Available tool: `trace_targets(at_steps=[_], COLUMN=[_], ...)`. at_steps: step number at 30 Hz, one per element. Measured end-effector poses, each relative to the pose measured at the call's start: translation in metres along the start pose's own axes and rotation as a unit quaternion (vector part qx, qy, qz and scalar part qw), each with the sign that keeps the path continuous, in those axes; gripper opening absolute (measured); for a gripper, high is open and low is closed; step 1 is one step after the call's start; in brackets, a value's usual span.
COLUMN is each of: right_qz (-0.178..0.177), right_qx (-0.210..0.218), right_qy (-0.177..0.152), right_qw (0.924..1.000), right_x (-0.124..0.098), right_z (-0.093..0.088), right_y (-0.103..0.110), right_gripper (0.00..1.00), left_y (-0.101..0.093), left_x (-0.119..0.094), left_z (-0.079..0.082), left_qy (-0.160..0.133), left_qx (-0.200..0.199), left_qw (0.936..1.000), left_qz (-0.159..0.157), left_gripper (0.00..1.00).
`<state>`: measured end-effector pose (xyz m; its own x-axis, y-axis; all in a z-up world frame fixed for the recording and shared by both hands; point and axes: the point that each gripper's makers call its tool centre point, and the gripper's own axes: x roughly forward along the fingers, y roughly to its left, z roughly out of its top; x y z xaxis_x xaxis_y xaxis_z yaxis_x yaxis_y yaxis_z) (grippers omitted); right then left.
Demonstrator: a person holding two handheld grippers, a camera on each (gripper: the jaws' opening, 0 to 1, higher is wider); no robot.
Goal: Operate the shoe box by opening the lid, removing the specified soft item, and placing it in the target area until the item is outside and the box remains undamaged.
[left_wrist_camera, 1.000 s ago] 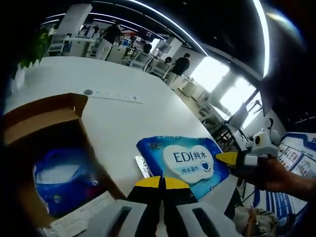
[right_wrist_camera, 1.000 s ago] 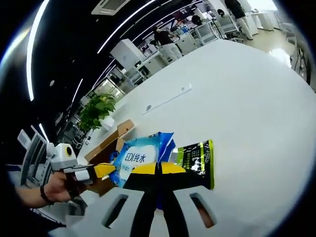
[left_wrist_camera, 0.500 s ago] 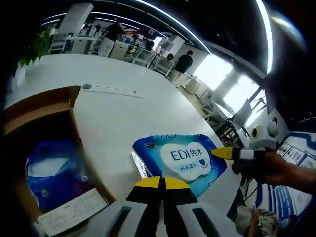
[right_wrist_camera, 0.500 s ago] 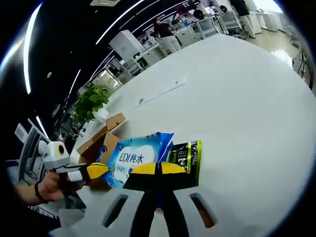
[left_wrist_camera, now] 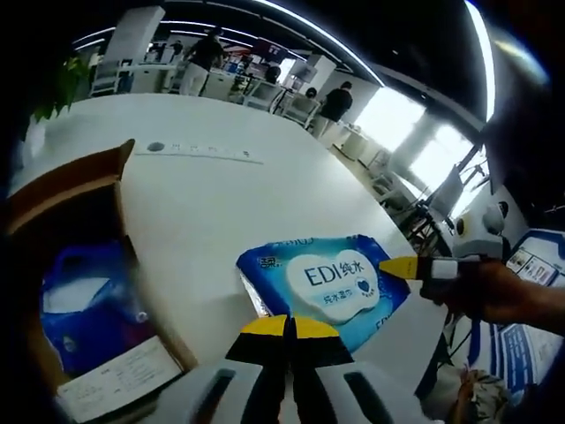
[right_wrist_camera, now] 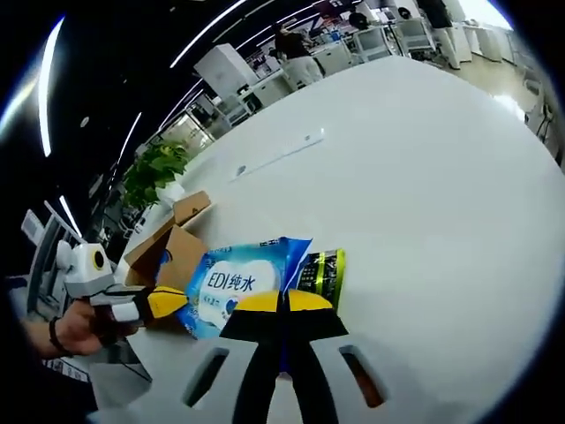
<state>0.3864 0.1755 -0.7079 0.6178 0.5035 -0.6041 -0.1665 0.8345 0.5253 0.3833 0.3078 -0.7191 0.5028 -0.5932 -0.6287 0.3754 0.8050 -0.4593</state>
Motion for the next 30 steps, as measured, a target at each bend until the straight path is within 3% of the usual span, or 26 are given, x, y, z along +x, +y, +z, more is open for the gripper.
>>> trace_targets(at_steps=[12,14,30], right_qz=[-0.017,-0.021,-0.039], right_qx=[-0.016,-0.013,0.009], right_qy=[0.011,0.01,-0.001], right_qw=[0.9997,0.9997,0.9992], right_x=[0.016,0.019,0.026], right_z=[-0.007,-0.008,-0.009], right_y=[-0.014,-0.016,-0.026], right_gripper=[0.0,0.0,0.0], left_y=[0.007,0.008,0.012], left_x=[0.009,0.01,0.016], left_z=[-0.006,-0.005,-0.008], left_qy=[0.011,0.006,0.011], left_qx=[0.005,0.02,0.024], left_qw=[0.9998,0.9994,0.9974], left_qz=[0.017,0.029,0.067], left_gripper=[0.0,0.0,0.0])
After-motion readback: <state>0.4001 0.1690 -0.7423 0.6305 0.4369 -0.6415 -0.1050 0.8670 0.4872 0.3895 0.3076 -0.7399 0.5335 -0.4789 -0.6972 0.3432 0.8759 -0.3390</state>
